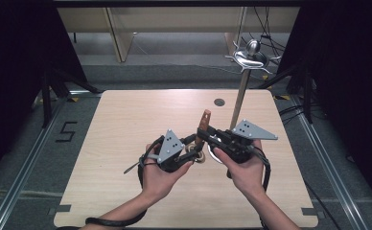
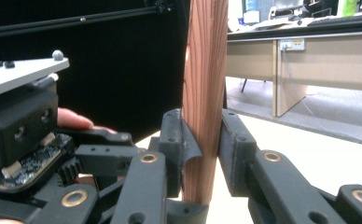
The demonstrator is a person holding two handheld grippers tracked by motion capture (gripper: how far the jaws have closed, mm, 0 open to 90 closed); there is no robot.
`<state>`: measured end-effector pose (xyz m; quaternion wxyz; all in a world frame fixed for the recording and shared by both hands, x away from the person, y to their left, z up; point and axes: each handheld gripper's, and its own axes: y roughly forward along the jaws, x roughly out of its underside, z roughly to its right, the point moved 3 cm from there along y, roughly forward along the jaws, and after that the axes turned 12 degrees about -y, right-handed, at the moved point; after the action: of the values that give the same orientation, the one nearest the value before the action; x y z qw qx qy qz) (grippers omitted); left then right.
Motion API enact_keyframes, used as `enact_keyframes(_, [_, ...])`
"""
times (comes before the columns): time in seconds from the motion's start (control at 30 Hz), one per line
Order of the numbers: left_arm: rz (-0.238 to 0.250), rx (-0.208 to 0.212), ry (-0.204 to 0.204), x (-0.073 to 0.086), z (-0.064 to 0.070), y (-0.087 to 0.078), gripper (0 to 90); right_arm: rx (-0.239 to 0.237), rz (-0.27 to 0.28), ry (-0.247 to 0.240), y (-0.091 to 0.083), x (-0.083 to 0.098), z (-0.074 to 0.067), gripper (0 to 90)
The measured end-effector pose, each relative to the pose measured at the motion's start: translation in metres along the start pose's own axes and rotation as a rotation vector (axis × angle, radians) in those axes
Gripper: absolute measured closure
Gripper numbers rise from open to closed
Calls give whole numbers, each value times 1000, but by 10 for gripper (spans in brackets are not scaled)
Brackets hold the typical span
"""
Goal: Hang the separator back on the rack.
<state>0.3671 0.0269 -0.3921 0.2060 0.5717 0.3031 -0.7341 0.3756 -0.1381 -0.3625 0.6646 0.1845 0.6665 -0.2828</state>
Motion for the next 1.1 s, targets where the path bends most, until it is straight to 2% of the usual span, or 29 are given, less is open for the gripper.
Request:
enact_keyframes(0.03, [-6, -1, 2, 0, -2, -2, 533, -8, -1, 1, -2, -1, 1, 738])
enact_keyframes(0.07, [-10, -2, 1, 0, -4, -5, 533, -8, -1, 1, -2, -1, 1, 738])
enact_keyframes(0.1, [-17, -2, 2, 1, -7, -9, 498, -11, 3, -21, -6, -3, 4, 738])
enact_keyframes(0.23, [-50, -18, 9, 7, -24, -27, 462, -16, -9, -23, -14, -6, 11, 738])
enact_keyframes(0.27, [-64, -26, 11, 9, -30, -32, 451, -36, 5, -40, -15, -7, 14, 737])
enact_keyframes(0.3, [-73, -36, 7, 12, -35, -37, 437, -45, -6, -37, -20, -9, 18, 738])
enact_keyframes(0.37, [-93, -75, 12, 16, -49, -47, 431, -44, -23, -28, -23, -9, 19, 738])
enact_keyframes(0.5, [-97, -150, -29, 23, -80, -68, 427, -60, -32, -57, -28, -10, 25, 738])
enact_keyframes(0.57, [-100, -179, -31, 29, -95, -79, 427, -61, -34, -47, -30, -10, 25, 738])
enact_keyframes(0.6, [-100, -187, -35, 33, -101, -84, 426, -69, -35, -70, -30, -10, 27, 737])
enact_keyframes(0.67, [-119, -207, -53, 44, -109, -95, 424, -70, -40, -65, -31, -11, 26, 738])
enact_keyframes(0.77, [-131, -223, -82, 59, -118, -111, 428, -67, -55, -72, -32, -12, 27, 737])
enact_keyframes(0.8, [-132, -227, -95, 62, -120, -116, 429, -64, -49, -89, -34, -13, 29, 737])
enact_keyframes(0.87, [-133, -245, -123, 64, -122, -124, 428, -74, -52, -77, -34, -14, 28, 737])
enact_keyframes(0.9, [-120, -239, -142, 63, -122, -125, 426, -68, -53, -80, -35, -15, 30, 737])
enact_keyframes(0.97, [-109, -230, -136, 63, -121, -122, 425, -72, -46, -85, -35, -16, 31, 737])
enact_keyframes(1.0, [-113, -233, -136, 63, -120, -120, 425, -56, -58, -93, -35, -17, 32, 737])
enact_keyframes(1.1, [-131, -219, -115, 66, -117, -115, 424, -56, -59, -101, -34, -18, 33, 737])
